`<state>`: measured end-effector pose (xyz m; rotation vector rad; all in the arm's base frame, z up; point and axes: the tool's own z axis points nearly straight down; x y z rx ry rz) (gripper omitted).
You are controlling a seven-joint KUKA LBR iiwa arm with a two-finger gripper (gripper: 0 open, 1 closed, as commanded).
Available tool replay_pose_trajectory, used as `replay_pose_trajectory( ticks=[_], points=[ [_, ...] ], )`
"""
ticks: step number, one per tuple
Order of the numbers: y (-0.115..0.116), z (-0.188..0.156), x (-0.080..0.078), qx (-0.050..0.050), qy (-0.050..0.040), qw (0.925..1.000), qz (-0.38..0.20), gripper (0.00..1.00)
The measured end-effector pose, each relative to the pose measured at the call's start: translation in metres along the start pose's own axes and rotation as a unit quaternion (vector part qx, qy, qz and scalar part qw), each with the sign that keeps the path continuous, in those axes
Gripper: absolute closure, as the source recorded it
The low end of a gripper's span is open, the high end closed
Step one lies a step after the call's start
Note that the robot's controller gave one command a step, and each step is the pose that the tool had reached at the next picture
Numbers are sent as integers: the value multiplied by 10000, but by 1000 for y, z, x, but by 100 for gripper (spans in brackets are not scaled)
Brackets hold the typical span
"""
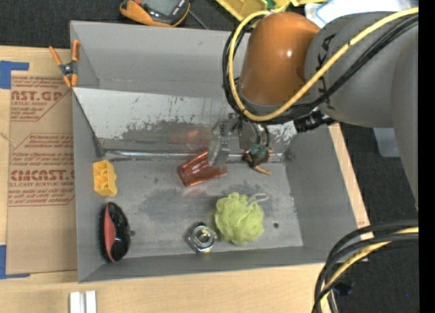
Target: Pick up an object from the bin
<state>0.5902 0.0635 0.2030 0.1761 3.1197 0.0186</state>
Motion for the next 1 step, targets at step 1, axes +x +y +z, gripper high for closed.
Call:
replay_pose_trajectory(
  ticks=[1],
  points=[
    [-3, -23, 2, -1, 2, 9971, -759, 100]
  ],
)
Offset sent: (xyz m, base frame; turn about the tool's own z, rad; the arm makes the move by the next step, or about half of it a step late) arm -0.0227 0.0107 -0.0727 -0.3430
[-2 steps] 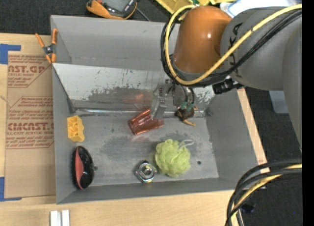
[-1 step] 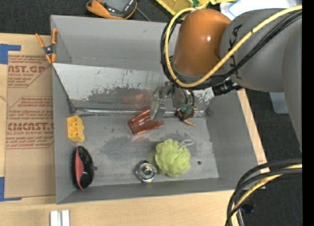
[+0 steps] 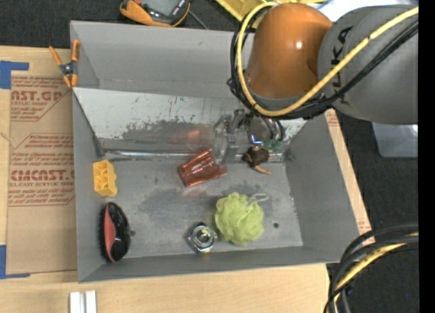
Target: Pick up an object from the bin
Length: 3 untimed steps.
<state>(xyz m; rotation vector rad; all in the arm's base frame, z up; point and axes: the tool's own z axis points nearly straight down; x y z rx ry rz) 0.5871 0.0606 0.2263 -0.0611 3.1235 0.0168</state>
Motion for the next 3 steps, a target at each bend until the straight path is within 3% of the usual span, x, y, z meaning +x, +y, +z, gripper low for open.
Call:
replay_pose_trajectory(
  ticks=[1, 2, 3],
  points=[
    [12, 85, 17, -3, -6, 9959, -907, 100],
    [15, 107, 20, -4, 30, 9950, -994, 100],
    [48, 72, 48, -16, 7, 9800, -1988, 100]
  ],
)
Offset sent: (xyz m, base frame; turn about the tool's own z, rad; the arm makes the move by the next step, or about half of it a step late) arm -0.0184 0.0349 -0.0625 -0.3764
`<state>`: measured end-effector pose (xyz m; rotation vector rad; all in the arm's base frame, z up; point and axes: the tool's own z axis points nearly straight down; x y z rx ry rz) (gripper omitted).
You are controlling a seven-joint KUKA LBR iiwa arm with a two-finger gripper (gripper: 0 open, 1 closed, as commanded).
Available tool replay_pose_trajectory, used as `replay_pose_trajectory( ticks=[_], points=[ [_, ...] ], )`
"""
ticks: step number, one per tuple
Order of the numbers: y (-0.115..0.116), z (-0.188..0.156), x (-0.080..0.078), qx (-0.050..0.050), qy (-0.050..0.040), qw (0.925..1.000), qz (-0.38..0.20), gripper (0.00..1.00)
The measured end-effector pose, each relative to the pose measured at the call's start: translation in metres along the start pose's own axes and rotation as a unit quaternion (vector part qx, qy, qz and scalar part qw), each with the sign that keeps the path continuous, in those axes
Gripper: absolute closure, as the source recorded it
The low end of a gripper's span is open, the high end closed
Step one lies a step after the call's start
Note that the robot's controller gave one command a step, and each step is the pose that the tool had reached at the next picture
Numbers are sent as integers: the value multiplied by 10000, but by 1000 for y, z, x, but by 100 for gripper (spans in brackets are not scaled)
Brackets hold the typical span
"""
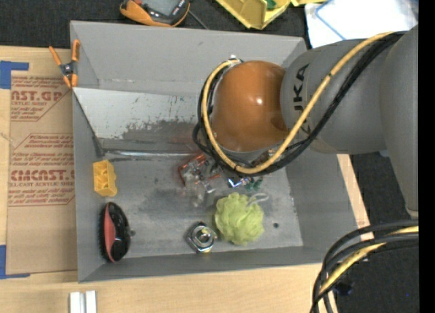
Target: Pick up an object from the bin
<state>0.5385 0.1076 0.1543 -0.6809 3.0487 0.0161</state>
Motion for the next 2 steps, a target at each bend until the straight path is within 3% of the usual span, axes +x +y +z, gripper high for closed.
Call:
replay_pose_trajectory(
  ticks=[1, 2],
  points=[
    [-25, -23, 1, 2, 25, 9977, 682, 100],
    [-44, 29, 32, 0, -1, 9967, -817, 100]
  ],
)
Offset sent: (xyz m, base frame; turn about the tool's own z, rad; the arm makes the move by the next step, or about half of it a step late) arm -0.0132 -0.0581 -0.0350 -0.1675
